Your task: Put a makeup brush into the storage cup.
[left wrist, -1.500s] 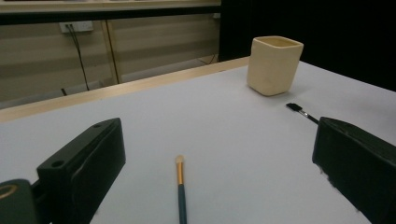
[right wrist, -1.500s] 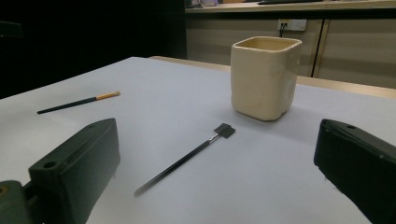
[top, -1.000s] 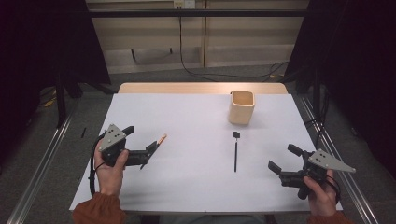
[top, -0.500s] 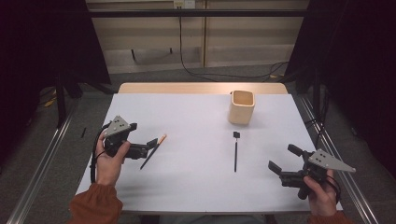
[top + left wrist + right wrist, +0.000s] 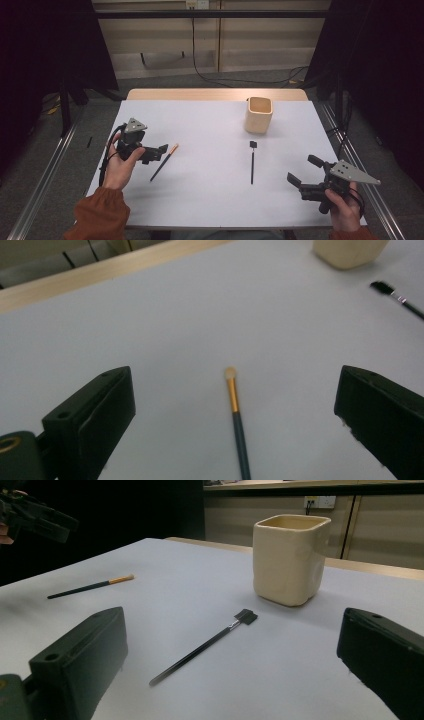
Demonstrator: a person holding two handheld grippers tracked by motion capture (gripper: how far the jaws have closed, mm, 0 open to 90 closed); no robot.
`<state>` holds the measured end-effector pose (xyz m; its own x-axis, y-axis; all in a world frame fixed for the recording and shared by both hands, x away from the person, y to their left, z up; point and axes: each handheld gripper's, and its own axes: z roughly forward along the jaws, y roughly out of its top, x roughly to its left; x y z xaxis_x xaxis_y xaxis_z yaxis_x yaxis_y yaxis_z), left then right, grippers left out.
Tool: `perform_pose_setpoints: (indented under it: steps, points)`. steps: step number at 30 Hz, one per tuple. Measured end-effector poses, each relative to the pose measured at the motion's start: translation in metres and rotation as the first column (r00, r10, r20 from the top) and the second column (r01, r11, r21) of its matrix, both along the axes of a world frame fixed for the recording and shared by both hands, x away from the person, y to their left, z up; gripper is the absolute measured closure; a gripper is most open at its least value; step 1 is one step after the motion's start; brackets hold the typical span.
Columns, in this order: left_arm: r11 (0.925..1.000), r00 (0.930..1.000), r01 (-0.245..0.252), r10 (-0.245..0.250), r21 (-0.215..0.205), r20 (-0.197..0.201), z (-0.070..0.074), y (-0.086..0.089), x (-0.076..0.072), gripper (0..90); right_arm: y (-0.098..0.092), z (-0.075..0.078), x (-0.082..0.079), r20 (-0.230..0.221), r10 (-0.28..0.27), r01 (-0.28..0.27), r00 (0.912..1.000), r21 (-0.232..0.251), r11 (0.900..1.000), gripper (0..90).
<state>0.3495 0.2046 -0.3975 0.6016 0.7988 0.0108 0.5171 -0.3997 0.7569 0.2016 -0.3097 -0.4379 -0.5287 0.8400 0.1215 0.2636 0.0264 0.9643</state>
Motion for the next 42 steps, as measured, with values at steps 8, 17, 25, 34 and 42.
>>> perform_pose_setpoints:
  steps: [8, 17, 25, 34, 42]
  points:
    - [0.9984, 0.9977, -0.008, 0.011, 0.055, -0.067, -0.002, -0.003, 0.007, 3.9, 0.0, 0.0, 0.0, -0.001, -0.005, 0.005, 1.0, -0.002, 1.0, 0.0]
    - [0.988, 0.957, 0.052, -0.008, 0.146, -0.29, -0.017, -0.004, 0.017, 7.3, 0.0, 0.0, 0.0, -0.002, -0.002, 0.002, 1.0, -0.004, 1.0, 0.0]
    - [0.9697, 0.9054, 0.127, -0.027, 0.209, -0.424, -0.02, -0.016, 0.026, 7.4, 0.001, 0.0, 0.001, -0.01, -0.001, 0.001, 0.9999, -0.004, 1.0, 0.0]
    - [0.9525, 0.8435, 0.143, 0.025, 0.269, -0.537, -0.034, -0.022, 0.039, 9.5, 0.001, -0.001, 0.001, -0.013, 0.002, -0.002, 0.9999, -0.009, 1.0, 0.0]
    - [0.9399, 0.8307, 0.172, 0.023, 0.295, -0.556, -0.039, -0.029, 0.042, 12.0, 0.001, -0.001, 0.002, -0.027, 0.002, -0.002, 0.9996, -0.008, 1.0, 0.0]
